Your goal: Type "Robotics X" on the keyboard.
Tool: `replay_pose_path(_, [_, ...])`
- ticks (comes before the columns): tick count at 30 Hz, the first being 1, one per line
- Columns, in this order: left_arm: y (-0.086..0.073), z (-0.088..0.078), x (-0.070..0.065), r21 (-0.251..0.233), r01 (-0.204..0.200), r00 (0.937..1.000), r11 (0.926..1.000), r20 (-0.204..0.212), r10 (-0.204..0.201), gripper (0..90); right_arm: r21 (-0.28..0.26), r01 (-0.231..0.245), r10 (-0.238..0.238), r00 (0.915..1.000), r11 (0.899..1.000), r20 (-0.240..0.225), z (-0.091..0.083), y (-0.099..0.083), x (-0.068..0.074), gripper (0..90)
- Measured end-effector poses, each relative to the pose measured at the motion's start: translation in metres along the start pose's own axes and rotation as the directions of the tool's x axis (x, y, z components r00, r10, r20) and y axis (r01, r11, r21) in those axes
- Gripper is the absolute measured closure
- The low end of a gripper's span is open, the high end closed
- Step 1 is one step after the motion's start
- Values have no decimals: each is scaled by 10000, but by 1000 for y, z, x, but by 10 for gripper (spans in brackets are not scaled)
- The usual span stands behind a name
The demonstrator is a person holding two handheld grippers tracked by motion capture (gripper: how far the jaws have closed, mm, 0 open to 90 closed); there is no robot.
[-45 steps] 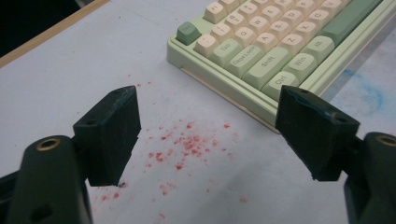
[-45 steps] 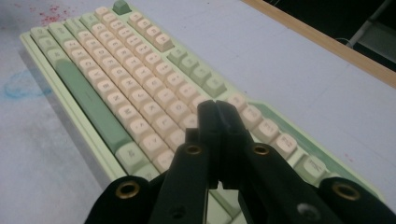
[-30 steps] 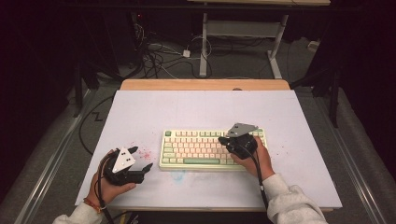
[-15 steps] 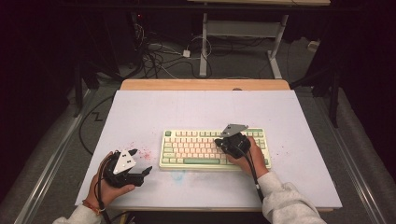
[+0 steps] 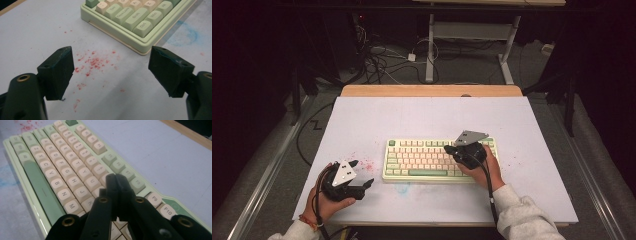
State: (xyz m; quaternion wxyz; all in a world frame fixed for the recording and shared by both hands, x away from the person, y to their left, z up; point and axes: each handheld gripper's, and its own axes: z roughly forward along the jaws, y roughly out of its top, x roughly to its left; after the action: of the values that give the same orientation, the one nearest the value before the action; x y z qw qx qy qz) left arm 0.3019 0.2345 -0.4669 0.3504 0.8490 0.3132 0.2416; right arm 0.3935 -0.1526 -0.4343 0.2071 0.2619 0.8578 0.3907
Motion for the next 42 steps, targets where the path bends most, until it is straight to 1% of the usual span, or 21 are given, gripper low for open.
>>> replay_pose_path(1, [0, 0, 0, -22, 15, 10000, 10000, 17, -15, 195, 0, 0, 0, 10000, 10000, 0, 0, 0, 0, 900])
replay_pose_path(2, [1, 1, 0, -21, -2, 10000, 10000, -19, 2, 198, -248, -41, 41, 10000, 9997, 11, -6, 0, -1, 900])
replay_pose_path(7, [0, 2, 1, 32, -15, 10000, 10000, -9, 15, 199, -812, -54, 79, 9995, 9967, 300, -23, -1, -3, 891])
replay_pose_path(10, [0, 1, 1, 49, 2, 10000, 10000, -12, -2, 199, -944, -56, 95, 9991, 9955, 411, -28, -1, -3, 863])
replay_pose_path(11, [0, 1, 1, -10, -119, 9999, 9999, -64, 119, 200, -1078, -117, 163, 9990, 9941, 420, -33, -2, -3, 854])
replay_pose_path(12, [0, 0, 1, 27, -30, 10000, 10000, -26, 30, 200, -1078, -117, 163, 9990, 9941, 420, -33, -2, -3, 854])
replay_pose_path(15, [0, 0, 1, 19, 0, 10000, 10000, -20, 0, 200, -1350, -112, 204, 9976, 9908, 664, -43, -5, -2, 727])
replay_pose_path(16, [0, 0, 1, 32, 11, 10000, 10000, 2, -11, 200, -1350, -112, 204, 9976, 9908, 664, -43, -5, -2, 727])
replay_pose_path(17, [0, 0, 1, 51, -1, 10000, 10000, 12, 0, 201, -1455, -128, 253, 9961, 9893, 845, -48, -7, -1, 645])
replay_pose_path(20, [0, 1, 0, 75, -15, 10000, 10000, 31, 15, 200, -1703, -125, 290, 9951, 9853, 950, -56, -11, -1, 536])
replay_pose_path(21, [0, 1, 0, 87, -35, 10000, 10000, 16, 35, 200, -1703, -125, 290, 9951, 9853, 950, -56, -11, -1, 536])
replay_pose_path(23, [0, 0, 1, 46, 6, 10000, 10000, 14, -6, 201, -1876, -137, 350, 9932, 9822, 1108, -60, -15, 0, 467])
replay_pose_path(24, [0, 0, 1, 34, 18, 10000, 10000, -5, -18, 201, -1949, -121, 345, 9931, 9807, 1123, -63, -18, 0, 400])
replay_pose_path(26, [1, -1, 1, -9, 65, 10000, 10000, 5, -65, 201, -2041, -109, 358, 9923, 9789, 1185, -65, -21, 1, 382])
replay_pose_path(27, [1, -1, 1, -17, 80, 10000, 10000, -31, -80, 210, -2077, -31, 345, 9884, 9782, 1476, -69, -25, 3, 316])
replay_pose_path(31, [2, -1, 1, -105, 158, 9999, 9998, 26, -157, 225, -2203, -121, 495, 9850, 9754, 1653, -74, -33, 7, 293])
replay_pose_path(33, [3, -2, 1, -201, 136, 9999, 9997, 85, -135, 237, -2102, -140, 520, 9830, 9776, 1760, -77, -38, 10, 271])
replay_pose_path(35, [4, -4, 1, -294, 126, 9998, 9995, 137, -122, 268, -1967, 18, 377, 9797, 9805, 1968, -81, -43, 14, 263])
replay_pose_path(36, [5, -5, 1, -374, 182, 9994, 9991, 284, -172, 284, -1967, 39, 367, 9786, 9805, 2023, -82, -45, 15, 258])
replay_pose_path(40, [8, -7, 3, -533, 306, 9984, 9981, 483, -281, 359, -2032, -239, 677, 9750, 9788, 2114, -88, -57, 21, 246])
replay_pose_path(42, [11, -8, 3, -676, 389, 9972, 9970, 665, -345, 403, -1886, -284, 696, 9740, 9816, 2154, -91, -63, 25, 237])
